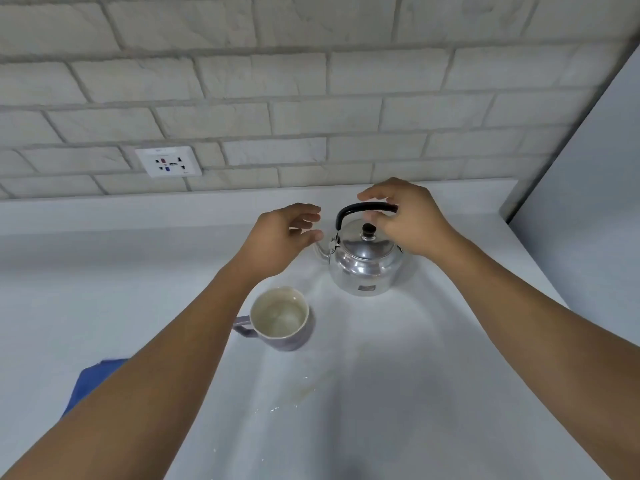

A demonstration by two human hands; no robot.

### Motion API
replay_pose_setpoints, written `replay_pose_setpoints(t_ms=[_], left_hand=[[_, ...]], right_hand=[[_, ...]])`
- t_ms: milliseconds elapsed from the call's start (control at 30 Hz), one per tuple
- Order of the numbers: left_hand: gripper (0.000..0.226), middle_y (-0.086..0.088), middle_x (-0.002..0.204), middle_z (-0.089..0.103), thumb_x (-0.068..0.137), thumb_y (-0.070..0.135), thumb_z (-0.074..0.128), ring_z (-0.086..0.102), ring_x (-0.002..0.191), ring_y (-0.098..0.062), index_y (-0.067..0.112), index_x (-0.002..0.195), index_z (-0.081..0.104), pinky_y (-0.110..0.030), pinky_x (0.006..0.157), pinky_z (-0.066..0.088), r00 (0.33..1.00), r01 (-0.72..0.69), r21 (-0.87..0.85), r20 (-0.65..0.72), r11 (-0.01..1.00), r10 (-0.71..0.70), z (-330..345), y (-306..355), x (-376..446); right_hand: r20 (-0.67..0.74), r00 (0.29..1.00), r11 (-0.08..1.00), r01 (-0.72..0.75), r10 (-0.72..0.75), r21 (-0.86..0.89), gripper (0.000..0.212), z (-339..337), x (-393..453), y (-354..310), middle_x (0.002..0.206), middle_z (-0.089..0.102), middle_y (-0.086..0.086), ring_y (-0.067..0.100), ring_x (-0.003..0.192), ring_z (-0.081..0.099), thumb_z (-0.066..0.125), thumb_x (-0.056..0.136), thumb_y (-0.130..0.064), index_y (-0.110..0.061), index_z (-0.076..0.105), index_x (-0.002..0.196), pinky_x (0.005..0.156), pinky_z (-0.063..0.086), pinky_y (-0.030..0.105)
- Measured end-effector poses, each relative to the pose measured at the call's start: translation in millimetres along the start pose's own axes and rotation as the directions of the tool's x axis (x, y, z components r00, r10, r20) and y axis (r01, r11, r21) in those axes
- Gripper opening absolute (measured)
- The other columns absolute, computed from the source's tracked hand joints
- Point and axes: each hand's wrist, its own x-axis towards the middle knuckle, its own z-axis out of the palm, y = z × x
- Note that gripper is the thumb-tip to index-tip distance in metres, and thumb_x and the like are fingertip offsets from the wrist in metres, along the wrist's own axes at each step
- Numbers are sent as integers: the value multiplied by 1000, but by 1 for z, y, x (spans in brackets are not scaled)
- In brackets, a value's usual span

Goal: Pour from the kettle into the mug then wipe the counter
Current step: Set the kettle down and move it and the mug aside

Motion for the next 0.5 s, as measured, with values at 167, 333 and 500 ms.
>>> replay_pose_setpoints(t_ms=[167,333,500], left_hand=[[36,16,118,77,90,21,83,69,107,4,26,125,74,-5,94,49,999,36,30,8,999,-36,-55,-13,-70],[40,17,119,77,85,24,87,71,109,3,29,123,76,-9,98,50,996,88,103,23,991,-91,-103,-40,-130],[46,20,122,75,81,26,91,69,115,0,35,123,75,-18,103,51,988,143,114,35,983,-148,-140,-79,-174]], right_hand=[[132,990,997,49,-57,62,24,31,-30,-42,108,68,-10,7,100,63,76,86,-17,-27,76,108,87,45,11],[181,981,987,44,-72,154,22,76,-51,-89,102,68,-14,7,96,66,76,85,-17,-26,76,105,90,54,28],[222,973,971,2,-56,238,24,131,-76,-132,104,71,-9,8,93,68,75,83,-14,-24,77,105,88,55,28]])
